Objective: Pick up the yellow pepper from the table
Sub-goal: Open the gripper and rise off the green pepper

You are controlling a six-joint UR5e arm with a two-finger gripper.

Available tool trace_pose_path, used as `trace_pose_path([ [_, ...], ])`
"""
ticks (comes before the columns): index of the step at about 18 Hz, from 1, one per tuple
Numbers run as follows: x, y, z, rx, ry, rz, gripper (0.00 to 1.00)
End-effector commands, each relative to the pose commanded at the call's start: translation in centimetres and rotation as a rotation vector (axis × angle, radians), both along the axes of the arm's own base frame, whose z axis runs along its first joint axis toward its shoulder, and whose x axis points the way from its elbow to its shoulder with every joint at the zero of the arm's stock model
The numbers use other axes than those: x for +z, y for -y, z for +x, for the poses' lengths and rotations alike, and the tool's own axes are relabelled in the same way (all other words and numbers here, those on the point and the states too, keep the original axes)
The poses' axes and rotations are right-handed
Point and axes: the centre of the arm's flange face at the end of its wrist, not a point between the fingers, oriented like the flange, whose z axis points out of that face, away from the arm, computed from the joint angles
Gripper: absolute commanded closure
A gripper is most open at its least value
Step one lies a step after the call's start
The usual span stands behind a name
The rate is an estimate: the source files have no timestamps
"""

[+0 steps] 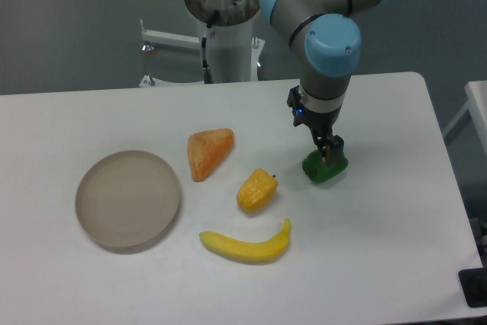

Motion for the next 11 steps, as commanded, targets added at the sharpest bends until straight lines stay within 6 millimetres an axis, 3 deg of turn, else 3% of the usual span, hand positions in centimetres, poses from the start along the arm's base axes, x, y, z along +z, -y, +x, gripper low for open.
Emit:
trace_pose_path([
  [9, -0.5, 0.2, 0.5, 0.001, 0.012, -0.008, 0.00],
  [11, -0.6, -0.3, 1.1, 0.081, 0.051, 0.027, 0.00],
])
